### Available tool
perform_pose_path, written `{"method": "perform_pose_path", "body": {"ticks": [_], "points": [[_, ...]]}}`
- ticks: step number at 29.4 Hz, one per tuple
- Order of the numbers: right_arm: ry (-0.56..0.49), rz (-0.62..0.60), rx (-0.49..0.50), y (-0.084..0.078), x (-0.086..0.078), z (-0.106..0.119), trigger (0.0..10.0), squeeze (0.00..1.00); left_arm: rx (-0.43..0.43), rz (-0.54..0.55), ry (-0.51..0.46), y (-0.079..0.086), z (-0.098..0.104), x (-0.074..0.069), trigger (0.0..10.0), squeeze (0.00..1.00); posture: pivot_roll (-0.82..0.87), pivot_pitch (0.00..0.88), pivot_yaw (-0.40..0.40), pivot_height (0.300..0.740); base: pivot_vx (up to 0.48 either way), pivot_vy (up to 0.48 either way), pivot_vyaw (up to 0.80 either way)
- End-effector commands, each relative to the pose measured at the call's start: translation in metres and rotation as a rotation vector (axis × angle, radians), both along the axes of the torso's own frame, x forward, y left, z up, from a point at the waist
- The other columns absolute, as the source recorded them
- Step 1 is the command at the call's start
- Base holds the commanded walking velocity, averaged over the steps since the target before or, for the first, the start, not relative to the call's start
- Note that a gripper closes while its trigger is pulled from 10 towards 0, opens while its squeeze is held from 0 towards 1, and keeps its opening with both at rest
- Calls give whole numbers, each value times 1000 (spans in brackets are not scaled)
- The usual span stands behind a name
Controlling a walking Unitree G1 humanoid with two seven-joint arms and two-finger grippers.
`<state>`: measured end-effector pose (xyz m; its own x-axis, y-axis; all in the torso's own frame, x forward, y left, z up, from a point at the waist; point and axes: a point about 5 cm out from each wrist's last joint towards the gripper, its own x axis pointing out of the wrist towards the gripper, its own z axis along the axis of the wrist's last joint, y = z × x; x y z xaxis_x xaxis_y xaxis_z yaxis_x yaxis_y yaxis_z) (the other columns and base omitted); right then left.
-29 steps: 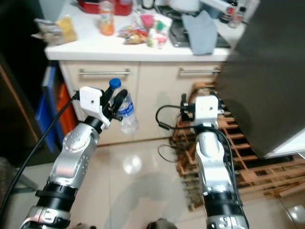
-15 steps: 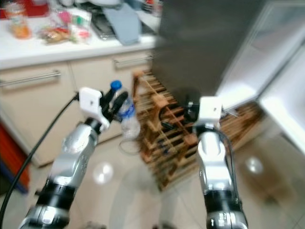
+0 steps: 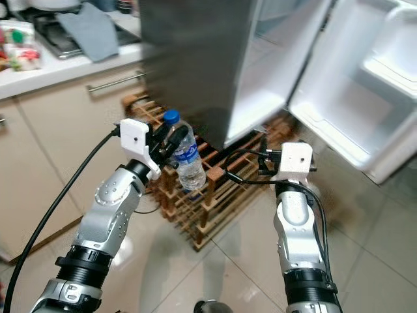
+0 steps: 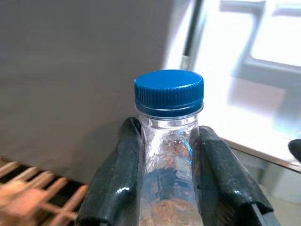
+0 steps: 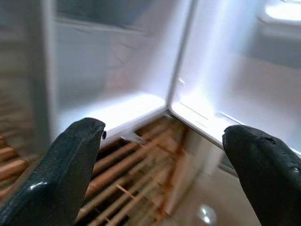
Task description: Restocking fridge
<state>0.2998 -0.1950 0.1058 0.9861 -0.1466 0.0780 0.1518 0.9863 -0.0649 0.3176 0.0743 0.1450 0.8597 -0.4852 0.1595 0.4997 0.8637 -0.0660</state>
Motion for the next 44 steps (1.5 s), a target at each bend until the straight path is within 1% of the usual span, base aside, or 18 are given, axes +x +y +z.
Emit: {"method": "perform_pose_path", "body": {"ticks": [1,4,6,8,10,12,14,17,20,27,28,32,33,35,40,41,42,44], "points": [[-9,-28,15,-8,0,4,10000,0,-4,-21,-64,-7,15,3,10000,0,-97,0,-49,740,0,0,-712],[-2,-57,34,-14,-2,3,10000,0,30,-40,-92,-12,17,1,10000,0,-99,0,-43,740,0,0,-712],[1,-66,47,-16,-5,1,10000,0,54,-25,-101,-11,17,1,10000,0,-106,0,-35,740,0,0,-716],[-3,-72,66,-16,-7,0,10000,0,86,-3,-124,-9,18,2,10000,0,-109,0,-31,740,313,0,-716],[-10,-77,101,-17,-10,-1,10000,0,152,11,-154,-9,18,3,10000,0,-110,0,-28,740,403,-257,-716],[-13,-80,141,-16,-12,-3,10000,0,164,12,-154,-11,18,3,10000,0,-112,0,-24,740,405,-255,-712],[-1,-56,150,-13,-12,-5,10000,0,199,7,-170,-15,17,3,10000,0,-115,0,-20,740,405,-253,-697],[1,-38,134,-10,-11,-5,10000,0,203,-2,-173,-19,16,1,10000,0,-117,0,-22,736,409,-245,-577],[-13,-24,119,-8,-9,-1,10000,0,192,-20,-188,-24,17,-1,10000,0,-119,0,-27,736,412,-160,0],[-6,-36,100,-16,-7,0,10000,0,152,-61,-208,-29,22,-4,10000,0,-120,0,-36,736,412,-206,0],[-3,-54,88,-21,-6,0,10000,0,125,-67,-192,-30,21,-5,10000,0,-124,0,-38,736,469,0,0],[2,-77,70,-26,-7,-1,10000,0,108,-69,-197,-31,22,-5,10000,0,-123,0,-40,736,117,0,0],[15,-146,39,-37,-10,-2,10000,0,114,-70,-203,-31,22,-4,10000,0,-124,0,-41,736,0,0,0],[32,-207,18,-47,-16,-5,10000,0,118,-71,-203,-30,22,-3,10000,0,-126,0,-40,736,0,0,0],[93,-279,-3,-62,-25,-16,10000,0,115,-78,-203,-29,22,-3,10000,0,-133,0,-35,736,0,0,0],[115,-314,-8,-72,-25,-19,10000,0,114,-80,-201,-29,21,-3,10000,0,-136,0,-32,736,0,0,0],[115,-314,-8,-72,-25,-19,10000,0,114,-80,-201,-29,21,-3,10000,0,-136,0,-32,736,0,0,0],[134,-359,-24,-84,-25,-21,10000,0,113,-84,-200,-30,21,-3,10000,0,-139,0,-31,736,0,0,0]]}}
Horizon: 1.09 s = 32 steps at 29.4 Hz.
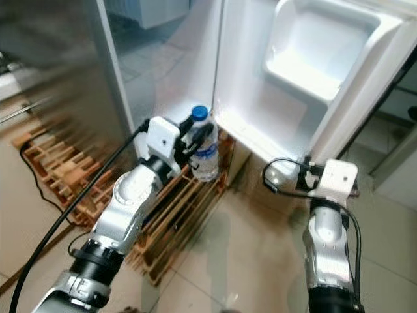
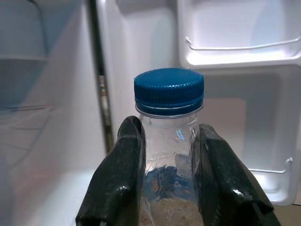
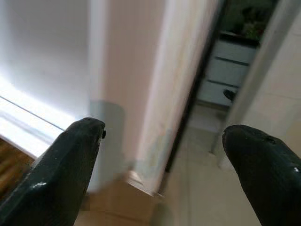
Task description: Restocking fridge
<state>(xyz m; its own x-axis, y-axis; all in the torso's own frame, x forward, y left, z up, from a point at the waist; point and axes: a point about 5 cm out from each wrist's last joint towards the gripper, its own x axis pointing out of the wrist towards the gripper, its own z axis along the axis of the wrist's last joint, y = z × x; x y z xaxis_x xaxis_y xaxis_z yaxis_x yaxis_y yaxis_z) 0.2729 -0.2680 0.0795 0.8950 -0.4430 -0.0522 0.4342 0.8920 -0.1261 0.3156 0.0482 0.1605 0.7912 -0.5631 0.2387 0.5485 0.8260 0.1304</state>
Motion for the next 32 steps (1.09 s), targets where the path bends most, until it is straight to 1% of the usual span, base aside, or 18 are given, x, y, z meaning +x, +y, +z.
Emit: {"method": "perform_pose_path", "body": {"ticks": [1,2,3,6,12,14,15,17,18,19,20,22,23,24,25,26,28,32], "points": [[-8,-46,-9,-11,2,6,10000,0,-9,-22,-24,-4,5,-1,10000,0,-139,0,-31,736,0,0,0],[23,-96,-38,-30,3,4,10000,0,-12,-28,-26,-6,7,0,10000,0,-140,0,-29,736,0,0,0],[23,-96,-38,-30,3,4,10000,0,-12,-28,-26,-6,7,0,10000,0,-140,0,-29,736,0,0,0],[47,-160,-70,-55,3,7,10000,0,-18,-28,-28,-6,8,2,10000,0,-145,0,-24,736,0,0,0],[12,-99,-26,-55,16,18,10000,0,-22,-26,-21,-6,7,2,10000,0,-142,0,-24,736,0,0,0],[-48,38,-14,-29,30,27,10000,0,-23,-28,-25,-6,8,2,10000,0,-139,0,-27,736,0,0,0],[-48,38,-14,-29,30,27,10000,0,-23,-28,-25,-6,8,2,10000,0,-139,0,-27,736,0,0,0],[-99,192,3,7,37,33,10000,0,-13,-26,-28,-5,6,1,10000,0,-139,0,-21,736,0,0,0],[-99,192,3,7,37,33,10000,0,-13,-26,-28,-5,6,1,10000,0,-139,0,-21,736,0,0,0],[-119,240,6,20,38,35,10000,0,-11,-25,-26,-4,6,0,10000,0,-138,0,-19,736,0,0,0],[-119,240,6,20,38,35,10000,0,-11,-25,-26,-4,6,0,10000,0,-138,0,-19,736,0,0,0],[-144,277,19,32,36,38,10000,0,-3,-27,-24,-2,4,-1,10000,0,-137,0,-16,736,0,0,0],[-158,315,48,46,28,39,10000,0,-1,-17,-6,5,0,-3,10000,0,-142,0,-16,736,0,0,0],[-158,315,48,46,28,39,10000,0,-1,-17,-6,5,0,-3,10000,0,-142,0,-16,736,0,0,0],[-170,370,49,60,15,39,10000,0,11,-7,25,17,-8,-9,10000,0,-147,0,-16,736,0,0,0],[-178,406,46,69,-3,39,10000,0,24,29,77,39,-23,-19,10000,0,-153,0,-11,736,0,0,0],[-185,420,42,73,-28,38,10000,0,-2,114,185,73,-44,-34,10000,0,-153,0,-9,736,0,0,0],[-169,415,26,71,-39,34,10000,0,-29,151,205,83,-46,-39,10000,0,-153,0,-9,736,0,0,0]]}}
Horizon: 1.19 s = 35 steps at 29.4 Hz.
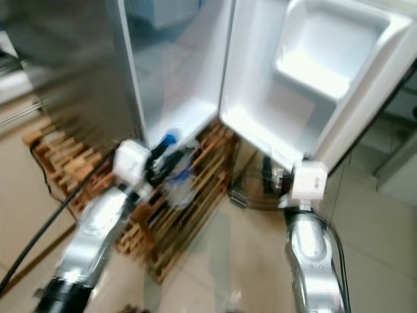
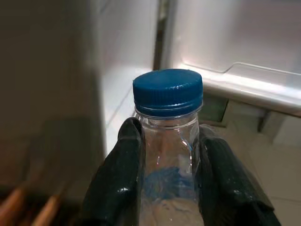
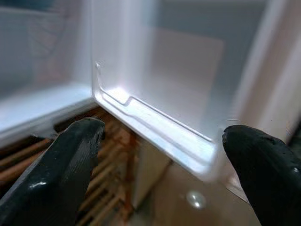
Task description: Restocking fridge
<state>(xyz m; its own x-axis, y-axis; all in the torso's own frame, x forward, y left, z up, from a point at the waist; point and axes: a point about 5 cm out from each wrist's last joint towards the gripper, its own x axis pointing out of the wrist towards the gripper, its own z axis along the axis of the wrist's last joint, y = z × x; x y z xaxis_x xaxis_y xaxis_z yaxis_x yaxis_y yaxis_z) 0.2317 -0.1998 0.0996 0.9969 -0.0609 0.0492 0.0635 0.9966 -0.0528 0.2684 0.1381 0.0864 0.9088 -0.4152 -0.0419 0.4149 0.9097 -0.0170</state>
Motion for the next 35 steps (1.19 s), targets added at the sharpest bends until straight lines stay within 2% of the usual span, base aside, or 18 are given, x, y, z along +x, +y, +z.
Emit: {"method": "perform_pose_path", "body": {"ticks": [1,4,5,10,15,20,21,23,32,35], "points": [[-41,6,-7,2,1,11,10000,0,-17,-25,-144,-10,32,9,10000,0,-143,0,-11,736,0,0,0],[-24,-2,0,3,4,10,10000,0,0,-39,-195,-19,41,14,10000,0,-145,0,-10,736,0,0,0],[-25,-8,7,4,8,13,10000,0,-24,-38,-220,-25,51,18,10000,0,-147,0,-6,736,405,-251,0],[-32,-26,-5,-1,20,17,10000,0,-52,-45,-247,-32,64,23,10000,0,-149,0,-4,736,412,-148,0],[-27,-36,-19,-14,38,21,10000,0,-54,-59,-251,-37,66,25,10000,0,-151,0,-5,736,420,0,0],[-20,-28,-15,-19,50,23,10000,0,-60,-60,-256,-40,68,27,10000,0,-152,0,-4,736,422,0,0],[-25,-19,-20,-21,59,27,10000,0,-65,-45,-266,-41,70,29,10000,0,-150,0,-5,736,0,0,0],[-25,-20,-19,-24,66,28,10000,0,-69,-37,-273,-42,72,30,10000,0,-146,0,-6,736,0,0,0],[23,-54,-9,-40,84,21,10000,0,-71,-31,-277,-40,74,31,10000,0,-131,0,-6,736,0,0,0],[93,-175,-47,-70,90,13,10000,0,-66,-39,-282,-41,75,31,10000,0,-115,0,-8,736,0,0,0]]}}
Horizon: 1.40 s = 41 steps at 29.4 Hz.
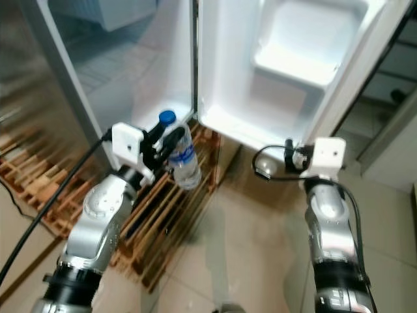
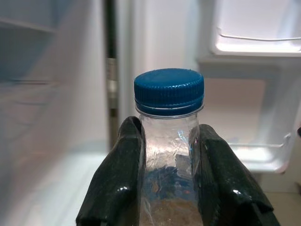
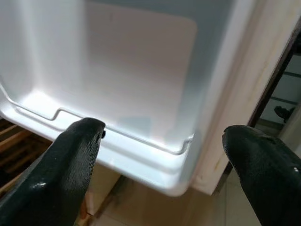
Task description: Restocking fridge
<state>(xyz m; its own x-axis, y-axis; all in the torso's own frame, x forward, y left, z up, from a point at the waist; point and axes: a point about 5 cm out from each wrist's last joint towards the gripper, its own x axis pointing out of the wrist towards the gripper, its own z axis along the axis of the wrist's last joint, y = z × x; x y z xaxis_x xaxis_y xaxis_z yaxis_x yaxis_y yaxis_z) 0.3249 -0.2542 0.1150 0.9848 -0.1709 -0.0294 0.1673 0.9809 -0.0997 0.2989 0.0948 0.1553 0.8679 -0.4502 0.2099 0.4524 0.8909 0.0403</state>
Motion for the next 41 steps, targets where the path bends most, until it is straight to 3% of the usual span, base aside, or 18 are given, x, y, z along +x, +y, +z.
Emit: {"method": "perform_pose_path", "body": {"ticks": [1,5,14,21,31,41], "points": [[13,-88,-20,-23,-3,-1,10000,0,-9,6,-29,3,6,1,10000,0,-112,0,-9,736,0,0,0],[-32,-79,-33,-25,-3,8,10000,0,29,-4,-19,0,4,2,10000,0,-112,0,-12,736,0,0,0],[-78,31,85,32,-26,-9,10000,0,23,-64,-60,-16,12,4,10000,0,-163,0,22,736,146,-154,0],[-86,16,123,37,-27,-8,10000,0,32,-83,-63,-16,13,8,10000,0,-178,0,32,736,356,-316,0],[-70,9,86,34,-31,-8,10000,0,26,-71,-77,-17,18,14,10000,0,-178,0,27,736,386,-280,0],[-64,67,112,49,-33,-9,10000,0,3,-67,-95,-17,27,19,10000,0,-180,0,39,736,396,-267,0]]}}
